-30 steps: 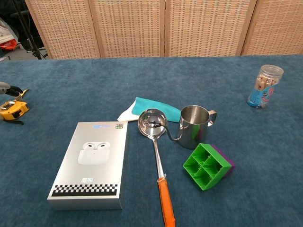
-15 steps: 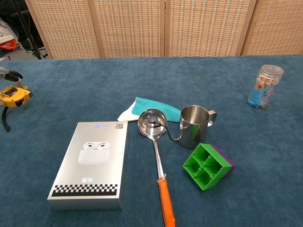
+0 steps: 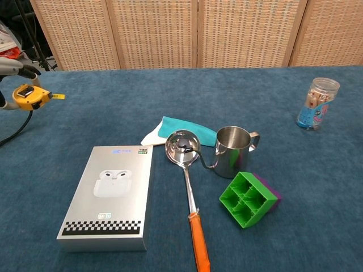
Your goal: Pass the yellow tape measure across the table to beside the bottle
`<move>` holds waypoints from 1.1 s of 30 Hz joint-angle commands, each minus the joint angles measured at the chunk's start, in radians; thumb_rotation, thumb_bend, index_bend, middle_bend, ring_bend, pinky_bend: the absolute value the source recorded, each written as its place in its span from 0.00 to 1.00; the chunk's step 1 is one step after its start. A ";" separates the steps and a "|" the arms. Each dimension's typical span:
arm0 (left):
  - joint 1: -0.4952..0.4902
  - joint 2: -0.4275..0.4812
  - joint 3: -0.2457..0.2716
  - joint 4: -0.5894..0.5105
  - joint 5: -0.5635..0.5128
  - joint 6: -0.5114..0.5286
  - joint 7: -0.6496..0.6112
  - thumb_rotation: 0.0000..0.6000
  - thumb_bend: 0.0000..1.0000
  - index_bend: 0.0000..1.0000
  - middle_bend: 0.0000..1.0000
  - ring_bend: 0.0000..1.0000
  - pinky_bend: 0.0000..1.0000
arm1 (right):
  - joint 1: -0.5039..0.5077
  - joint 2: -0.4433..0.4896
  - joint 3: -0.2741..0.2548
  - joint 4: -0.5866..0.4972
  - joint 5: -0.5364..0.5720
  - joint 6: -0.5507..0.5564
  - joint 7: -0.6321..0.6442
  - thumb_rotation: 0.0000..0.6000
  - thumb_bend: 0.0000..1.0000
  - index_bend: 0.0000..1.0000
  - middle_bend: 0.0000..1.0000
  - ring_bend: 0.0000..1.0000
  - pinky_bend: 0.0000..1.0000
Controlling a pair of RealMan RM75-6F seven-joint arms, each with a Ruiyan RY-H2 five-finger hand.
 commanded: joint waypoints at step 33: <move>-0.488 -0.375 -0.098 0.277 -0.353 -0.099 0.273 1.00 0.42 0.63 0.00 0.00 0.00 | -0.017 0.031 0.022 0.032 -0.021 0.047 0.129 1.00 0.05 0.01 0.00 0.00 0.00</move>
